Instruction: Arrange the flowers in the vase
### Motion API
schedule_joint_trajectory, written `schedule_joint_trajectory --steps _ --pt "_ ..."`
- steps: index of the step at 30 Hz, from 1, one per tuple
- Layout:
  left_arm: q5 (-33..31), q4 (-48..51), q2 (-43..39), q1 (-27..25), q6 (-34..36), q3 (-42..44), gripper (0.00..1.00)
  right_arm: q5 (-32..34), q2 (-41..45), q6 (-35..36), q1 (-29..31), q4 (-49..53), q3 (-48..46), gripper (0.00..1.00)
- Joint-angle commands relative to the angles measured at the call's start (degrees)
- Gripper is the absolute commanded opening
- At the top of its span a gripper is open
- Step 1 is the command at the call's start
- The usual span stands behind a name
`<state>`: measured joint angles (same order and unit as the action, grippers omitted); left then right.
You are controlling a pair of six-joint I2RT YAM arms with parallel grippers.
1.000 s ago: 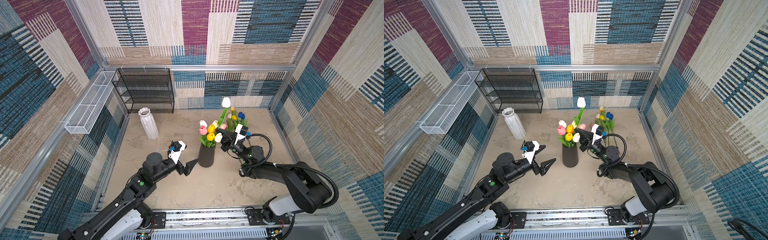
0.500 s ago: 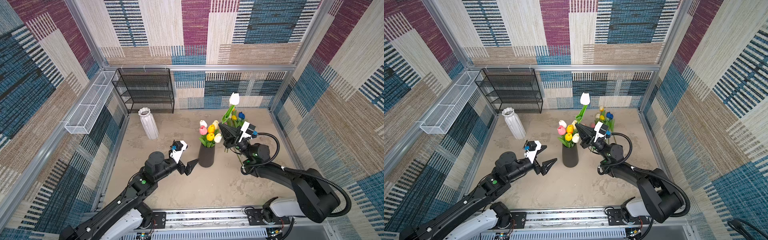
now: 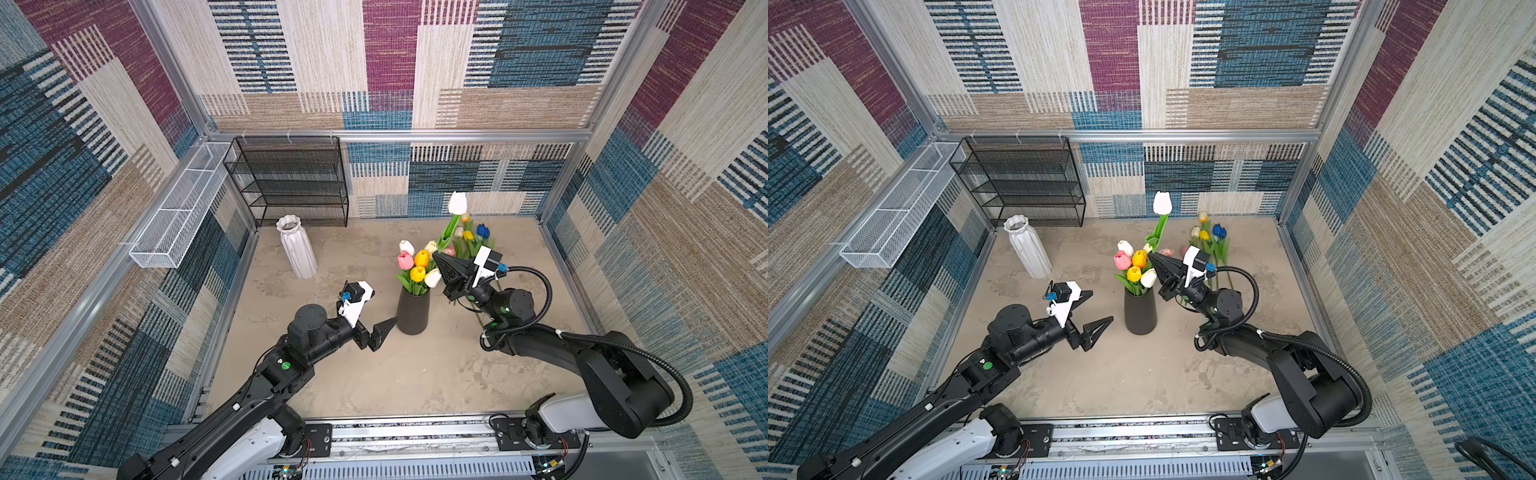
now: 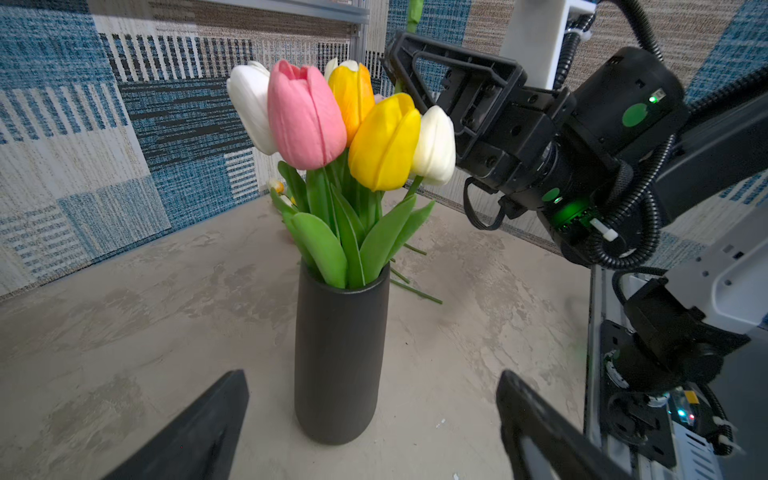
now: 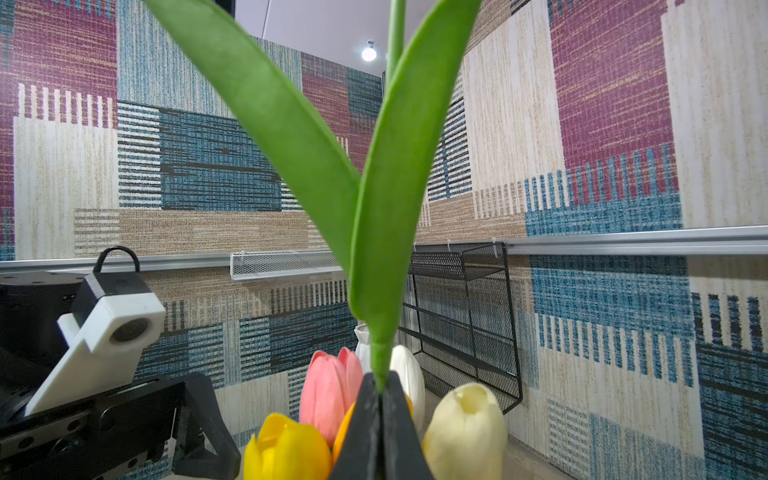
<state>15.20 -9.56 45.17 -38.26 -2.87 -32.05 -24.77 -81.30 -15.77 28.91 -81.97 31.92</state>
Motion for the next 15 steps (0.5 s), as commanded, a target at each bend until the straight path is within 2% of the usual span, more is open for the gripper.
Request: schedule_joint_trajectory --steps 1,15 --pt "0.2 -1.9 0.6 0.0 -0.5 0.0 0.96 1.1 0.5 1.1 0.1 -1.8 -0.7 0.0" --pt "0.7 -2.2 1.3 0.0 -0.4 -0.6 0.96 -0.6 -2.1 2.6 0.1 -1.8 -1.8 0.0"
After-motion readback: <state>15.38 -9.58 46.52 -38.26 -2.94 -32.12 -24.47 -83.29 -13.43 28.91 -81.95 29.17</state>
